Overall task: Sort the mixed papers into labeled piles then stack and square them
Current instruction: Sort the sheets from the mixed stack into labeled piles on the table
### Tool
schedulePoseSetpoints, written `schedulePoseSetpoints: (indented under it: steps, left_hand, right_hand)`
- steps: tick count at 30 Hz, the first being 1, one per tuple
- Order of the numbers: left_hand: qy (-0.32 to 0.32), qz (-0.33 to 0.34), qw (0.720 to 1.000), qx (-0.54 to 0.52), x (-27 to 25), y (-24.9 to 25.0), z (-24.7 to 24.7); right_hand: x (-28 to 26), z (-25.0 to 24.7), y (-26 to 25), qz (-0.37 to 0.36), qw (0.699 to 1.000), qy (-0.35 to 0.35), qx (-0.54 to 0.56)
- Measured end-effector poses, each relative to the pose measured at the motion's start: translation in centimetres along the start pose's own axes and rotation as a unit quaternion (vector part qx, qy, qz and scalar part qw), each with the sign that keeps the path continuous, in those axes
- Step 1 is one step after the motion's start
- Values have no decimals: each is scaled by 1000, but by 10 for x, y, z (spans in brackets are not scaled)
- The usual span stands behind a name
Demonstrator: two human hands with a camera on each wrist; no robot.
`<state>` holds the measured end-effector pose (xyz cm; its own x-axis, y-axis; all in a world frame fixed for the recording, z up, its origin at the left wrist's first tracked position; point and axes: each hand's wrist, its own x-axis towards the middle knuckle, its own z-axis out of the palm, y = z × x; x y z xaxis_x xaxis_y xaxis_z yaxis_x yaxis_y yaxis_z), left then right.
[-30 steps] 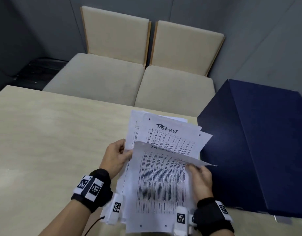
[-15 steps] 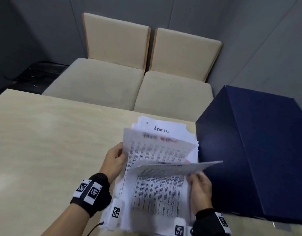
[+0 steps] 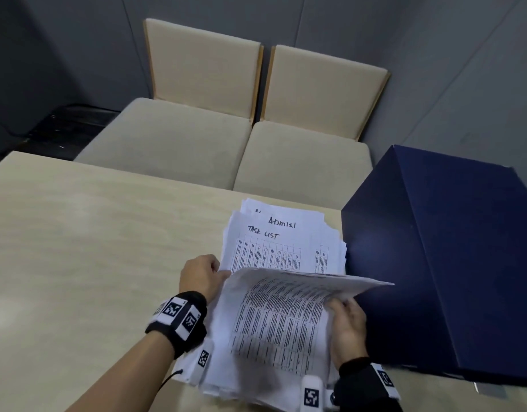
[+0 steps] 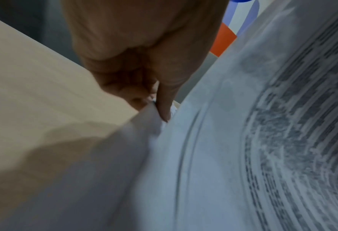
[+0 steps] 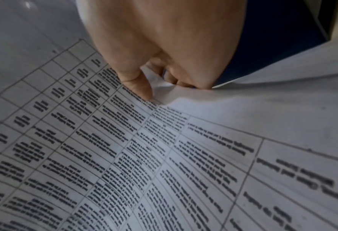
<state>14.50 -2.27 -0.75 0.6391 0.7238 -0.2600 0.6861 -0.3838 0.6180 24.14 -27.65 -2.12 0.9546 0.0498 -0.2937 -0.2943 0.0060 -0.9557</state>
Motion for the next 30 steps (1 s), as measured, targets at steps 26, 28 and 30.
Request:
schedulePoseSetpoints:
  steps: [26, 28, 30]
  left_hand:
    - [-48, 19, 998, -30, 1, -7, -4]
    - [-66, 24, 996, 53, 0, -2, -1]
    - [-58, 42, 991, 114, -1, -2, 1]
  right_hand:
    - [8, -9, 20, 90, 994, -33, 51]
    - [2, -6, 0, 54, 996, -32, 58]
    - [6, -8, -2, 44, 996, -61, 42]
